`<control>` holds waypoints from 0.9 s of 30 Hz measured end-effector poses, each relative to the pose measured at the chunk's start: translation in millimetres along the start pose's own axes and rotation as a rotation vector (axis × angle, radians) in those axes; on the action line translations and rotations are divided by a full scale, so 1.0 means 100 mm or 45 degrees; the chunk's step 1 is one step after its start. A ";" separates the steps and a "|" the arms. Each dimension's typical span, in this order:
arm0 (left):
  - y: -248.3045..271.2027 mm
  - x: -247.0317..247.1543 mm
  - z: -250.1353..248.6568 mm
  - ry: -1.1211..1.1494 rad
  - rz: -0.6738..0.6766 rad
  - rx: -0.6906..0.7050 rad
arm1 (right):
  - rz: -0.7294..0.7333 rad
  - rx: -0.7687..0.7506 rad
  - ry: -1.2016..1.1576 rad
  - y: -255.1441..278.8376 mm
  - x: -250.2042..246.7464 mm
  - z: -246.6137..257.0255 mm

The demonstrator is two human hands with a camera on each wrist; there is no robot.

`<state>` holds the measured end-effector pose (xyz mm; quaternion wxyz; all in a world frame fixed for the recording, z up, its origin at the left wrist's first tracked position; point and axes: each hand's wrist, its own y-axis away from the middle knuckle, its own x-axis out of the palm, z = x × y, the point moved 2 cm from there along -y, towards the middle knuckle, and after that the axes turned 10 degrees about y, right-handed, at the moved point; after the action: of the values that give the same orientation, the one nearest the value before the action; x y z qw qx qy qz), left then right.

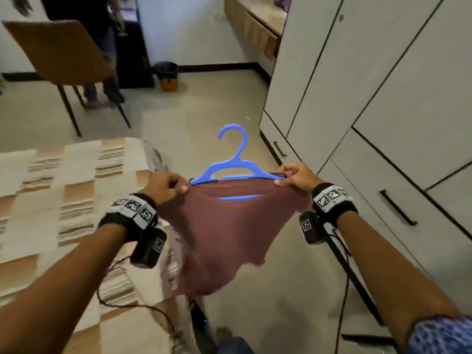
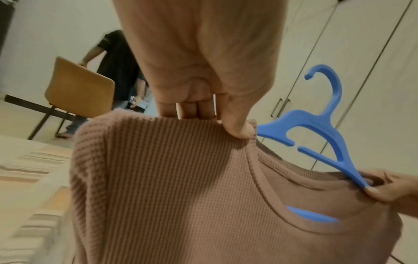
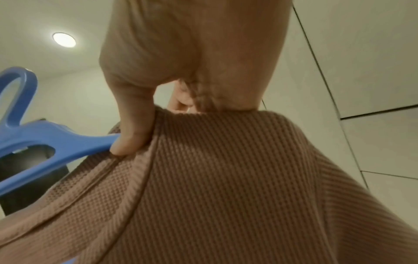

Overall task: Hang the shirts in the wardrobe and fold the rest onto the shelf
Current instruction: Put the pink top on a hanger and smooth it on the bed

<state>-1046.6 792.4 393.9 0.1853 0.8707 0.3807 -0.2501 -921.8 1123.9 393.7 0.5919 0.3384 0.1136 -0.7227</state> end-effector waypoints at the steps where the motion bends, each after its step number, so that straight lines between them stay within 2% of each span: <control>1: -0.04 0.11 -0.11 -0.044 0.035 0.006 | -0.011 0.001 0.014 0.02 -0.11 -0.12; 5: -0.50 0.35 -0.60 -0.141 0.060 0.002 | 0.001 0.052 0.028 0.03 -0.73 -0.46; 9: -0.97 0.48 -1.08 -0.187 0.074 0.118 | -0.092 0.141 -0.038 0.17 -1.21 -0.69; 12: -1.33 0.67 -1.40 -0.217 0.159 0.189 | -0.138 0.195 -0.043 0.31 -1.45 -0.87; 17: -1.93 1.08 -1.84 -0.263 0.387 0.236 | -0.430 0.213 0.016 0.62 -1.66 -1.29; 22: -2.33 1.71 -2.25 -0.255 0.543 0.347 | -0.413 0.337 0.128 0.83 -1.91 -1.63; 24: -2.48 2.08 -2.35 -0.292 0.624 0.390 | -0.523 0.379 0.123 0.88 -1.93 -1.72; 27: -2.78 2.70 -2.56 -0.372 0.806 0.526 | -0.776 0.348 -0.098 0.84 -2.02 -1.78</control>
<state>-1023.5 1255.6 407.8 0.1266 0.9191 0.0051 -0.3732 -766.1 1358.7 406.2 0.3014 0.3376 0.0891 -0.8873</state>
